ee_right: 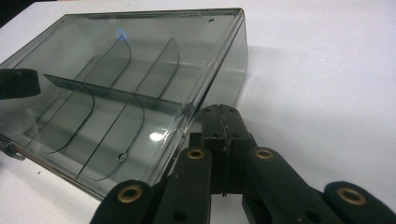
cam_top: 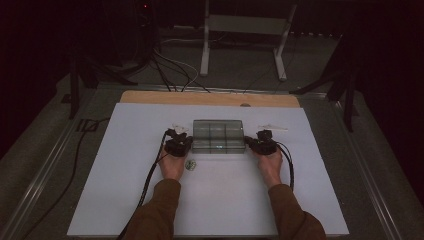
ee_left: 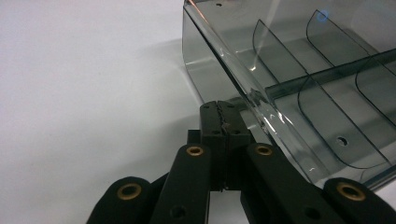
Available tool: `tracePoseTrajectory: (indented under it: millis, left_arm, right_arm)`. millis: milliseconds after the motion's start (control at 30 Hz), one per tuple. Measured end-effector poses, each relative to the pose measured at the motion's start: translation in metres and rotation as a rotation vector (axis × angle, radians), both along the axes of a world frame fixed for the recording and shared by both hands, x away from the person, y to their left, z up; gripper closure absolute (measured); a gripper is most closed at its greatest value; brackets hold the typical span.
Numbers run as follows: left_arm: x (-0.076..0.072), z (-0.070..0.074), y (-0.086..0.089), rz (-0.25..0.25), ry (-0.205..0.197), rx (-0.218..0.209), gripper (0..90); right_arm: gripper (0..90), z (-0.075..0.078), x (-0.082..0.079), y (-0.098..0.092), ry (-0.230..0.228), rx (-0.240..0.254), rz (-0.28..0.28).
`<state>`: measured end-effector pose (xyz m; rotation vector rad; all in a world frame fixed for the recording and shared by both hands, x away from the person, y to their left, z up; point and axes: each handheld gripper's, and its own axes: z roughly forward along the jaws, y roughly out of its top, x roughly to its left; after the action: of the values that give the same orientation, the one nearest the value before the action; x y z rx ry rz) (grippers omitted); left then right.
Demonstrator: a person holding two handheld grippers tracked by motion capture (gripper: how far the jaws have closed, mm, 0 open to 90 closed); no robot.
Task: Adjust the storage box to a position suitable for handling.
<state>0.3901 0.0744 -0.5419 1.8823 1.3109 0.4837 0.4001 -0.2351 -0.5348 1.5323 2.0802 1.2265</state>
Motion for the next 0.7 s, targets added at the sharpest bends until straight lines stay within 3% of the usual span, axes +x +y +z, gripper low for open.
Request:
tracePoseTrajectory:
  millis: [533,700]
  left_arm:
    - [-0.015,0.002,-0.016,-0.014,0.019,-0.004,90.0]
    - [-0.022,0.003,-0.020,-0.027,0.017,0.013,90.0]
  right_arm:
    - [90.0,0.004,-0.015,-0.015,0.016,-0.026,-0.004]
    - [90.0,0.004,-0.022,-0.019,0.020,-0.028,-0.005]
